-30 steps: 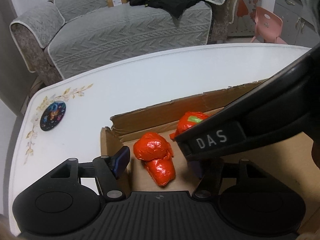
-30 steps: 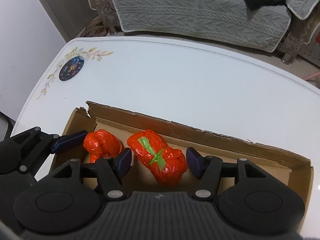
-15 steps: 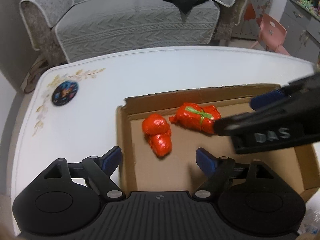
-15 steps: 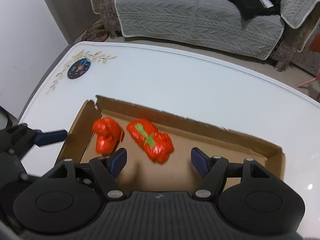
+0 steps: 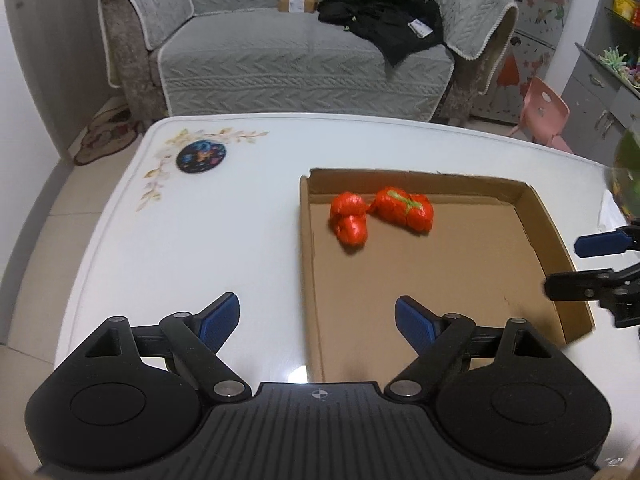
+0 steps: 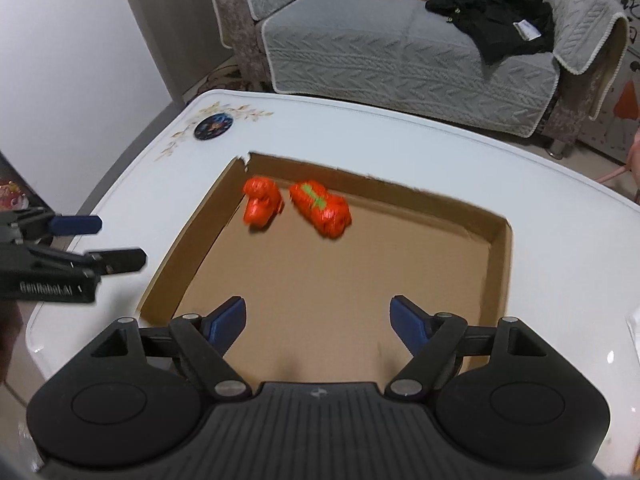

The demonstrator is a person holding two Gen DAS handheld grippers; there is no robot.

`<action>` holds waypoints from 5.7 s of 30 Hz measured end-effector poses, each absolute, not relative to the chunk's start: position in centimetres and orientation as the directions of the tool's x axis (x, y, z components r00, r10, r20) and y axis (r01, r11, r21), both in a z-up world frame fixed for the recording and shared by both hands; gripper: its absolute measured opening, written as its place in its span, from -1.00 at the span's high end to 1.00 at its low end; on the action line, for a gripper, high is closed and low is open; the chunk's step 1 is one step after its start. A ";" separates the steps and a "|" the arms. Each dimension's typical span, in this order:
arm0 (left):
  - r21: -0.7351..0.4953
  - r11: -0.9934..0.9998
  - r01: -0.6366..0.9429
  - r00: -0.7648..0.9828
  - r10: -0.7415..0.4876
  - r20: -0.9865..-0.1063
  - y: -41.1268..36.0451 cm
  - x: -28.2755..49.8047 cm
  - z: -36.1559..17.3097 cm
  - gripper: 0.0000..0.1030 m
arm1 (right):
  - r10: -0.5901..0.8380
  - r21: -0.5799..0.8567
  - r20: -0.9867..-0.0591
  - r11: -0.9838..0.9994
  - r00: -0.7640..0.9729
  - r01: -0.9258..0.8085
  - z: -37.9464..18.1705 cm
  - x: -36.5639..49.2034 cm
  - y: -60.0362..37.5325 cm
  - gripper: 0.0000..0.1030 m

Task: Organize objects
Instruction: 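Withdraw both tools from the box back toward the pile, then grasp the striped bubble-wrap bundle with left tool while right grasps blue sock, then carry both bundles into the box and open both tools, then withdraw both tools from the box toward the pile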

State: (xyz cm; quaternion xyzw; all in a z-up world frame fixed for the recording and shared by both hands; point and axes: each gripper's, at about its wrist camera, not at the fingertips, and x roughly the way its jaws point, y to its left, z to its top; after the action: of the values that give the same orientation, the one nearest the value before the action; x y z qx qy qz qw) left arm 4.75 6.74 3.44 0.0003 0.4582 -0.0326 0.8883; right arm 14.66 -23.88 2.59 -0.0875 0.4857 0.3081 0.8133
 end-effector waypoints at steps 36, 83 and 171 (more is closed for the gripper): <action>0.007 1.000 0.030 0.634 -0.014 -0.773 3.8 -12.5 -8.2 -0.59 | 0.445 0.154 -0.779 0.819 0.442 -0.553 -7.7 0.4 -33.8 -0.76; 0.059 0.976 0.212 0.644 -0.094 -0.759 0.8 4.2 5.2 -0.25 | 0.589 0.100 -0.639 0.701 0.495 -0.706 3.6 10.1 -30.7 -0.64; -0.046 0.998 0.048 0.495 -0.064 -0.866 7.5 -8.3 -2.2 -0.99 | 0.534 0.019 -0.810 0.436 0.241 -0.900 -4.2 -0.3 -27.0 -0.84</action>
State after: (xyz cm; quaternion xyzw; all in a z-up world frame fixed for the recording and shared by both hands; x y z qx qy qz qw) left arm -8.27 7.52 -2.19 -0.0079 0.5014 -0.0324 0.8646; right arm -0.30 -26.96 -4.20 -0.2345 0.3900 0.4766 0.7521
